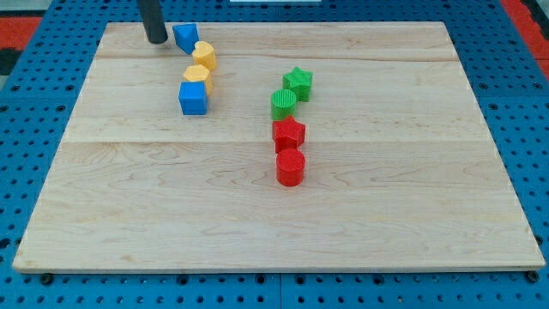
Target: Place the blue triangle on top of the yellow heart
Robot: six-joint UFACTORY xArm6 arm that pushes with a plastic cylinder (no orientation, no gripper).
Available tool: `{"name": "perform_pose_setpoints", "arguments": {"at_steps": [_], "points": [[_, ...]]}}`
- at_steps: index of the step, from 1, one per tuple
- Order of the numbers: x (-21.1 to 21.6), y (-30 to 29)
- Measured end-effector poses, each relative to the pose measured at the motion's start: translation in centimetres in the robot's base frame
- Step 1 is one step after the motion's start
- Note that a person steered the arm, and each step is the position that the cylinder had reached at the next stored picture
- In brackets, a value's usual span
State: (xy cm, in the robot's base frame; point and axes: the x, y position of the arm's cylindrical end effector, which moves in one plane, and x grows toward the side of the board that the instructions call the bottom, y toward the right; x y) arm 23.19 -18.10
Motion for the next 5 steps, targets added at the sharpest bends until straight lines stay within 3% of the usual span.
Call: {"name": "perform_pose_setpoints", "arguments": {"at_steps": [5], "points": [[-0.1, 5.4]]}}
